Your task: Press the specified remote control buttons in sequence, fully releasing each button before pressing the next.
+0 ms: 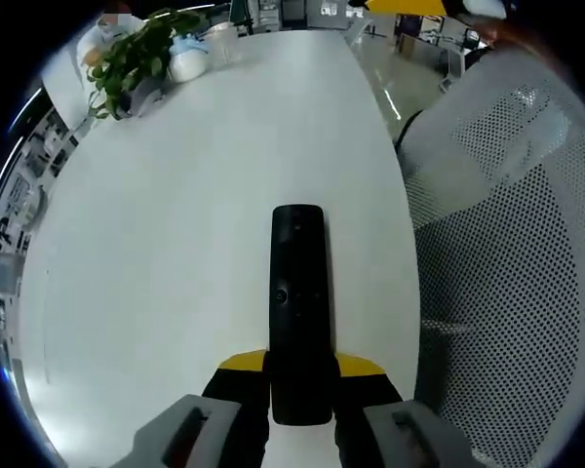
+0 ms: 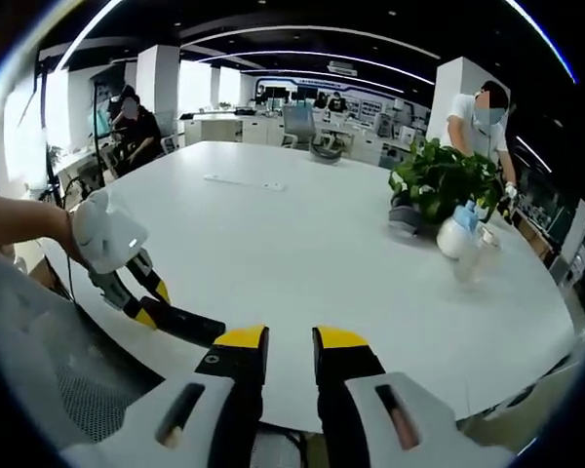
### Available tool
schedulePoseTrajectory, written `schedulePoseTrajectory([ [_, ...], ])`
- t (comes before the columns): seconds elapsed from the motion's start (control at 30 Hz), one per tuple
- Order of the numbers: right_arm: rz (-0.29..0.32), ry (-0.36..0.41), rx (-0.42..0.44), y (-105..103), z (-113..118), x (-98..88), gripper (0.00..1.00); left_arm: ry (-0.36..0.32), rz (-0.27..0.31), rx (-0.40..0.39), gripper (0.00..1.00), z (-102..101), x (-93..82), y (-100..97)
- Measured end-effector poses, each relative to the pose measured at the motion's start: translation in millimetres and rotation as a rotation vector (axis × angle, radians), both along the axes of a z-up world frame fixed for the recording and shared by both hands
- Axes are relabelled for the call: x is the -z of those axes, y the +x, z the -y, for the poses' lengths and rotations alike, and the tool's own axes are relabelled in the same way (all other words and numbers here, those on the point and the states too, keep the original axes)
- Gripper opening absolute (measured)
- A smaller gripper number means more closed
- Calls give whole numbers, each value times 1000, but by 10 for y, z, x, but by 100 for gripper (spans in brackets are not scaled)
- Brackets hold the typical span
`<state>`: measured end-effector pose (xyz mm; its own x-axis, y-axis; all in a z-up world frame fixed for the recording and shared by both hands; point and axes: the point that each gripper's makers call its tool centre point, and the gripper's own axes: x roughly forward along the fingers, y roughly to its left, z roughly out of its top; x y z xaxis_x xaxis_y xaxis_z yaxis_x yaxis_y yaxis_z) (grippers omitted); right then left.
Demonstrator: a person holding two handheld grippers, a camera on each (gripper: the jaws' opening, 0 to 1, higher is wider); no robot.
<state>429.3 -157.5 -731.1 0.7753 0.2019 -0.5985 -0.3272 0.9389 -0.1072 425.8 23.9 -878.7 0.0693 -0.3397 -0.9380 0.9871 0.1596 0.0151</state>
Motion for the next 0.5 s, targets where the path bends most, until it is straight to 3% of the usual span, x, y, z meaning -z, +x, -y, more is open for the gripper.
schedulePoseTrajectory([
  [0.5,17,16,-7,-10,-20,-34,15,1,-1,15,23,51,-2,-234],
])
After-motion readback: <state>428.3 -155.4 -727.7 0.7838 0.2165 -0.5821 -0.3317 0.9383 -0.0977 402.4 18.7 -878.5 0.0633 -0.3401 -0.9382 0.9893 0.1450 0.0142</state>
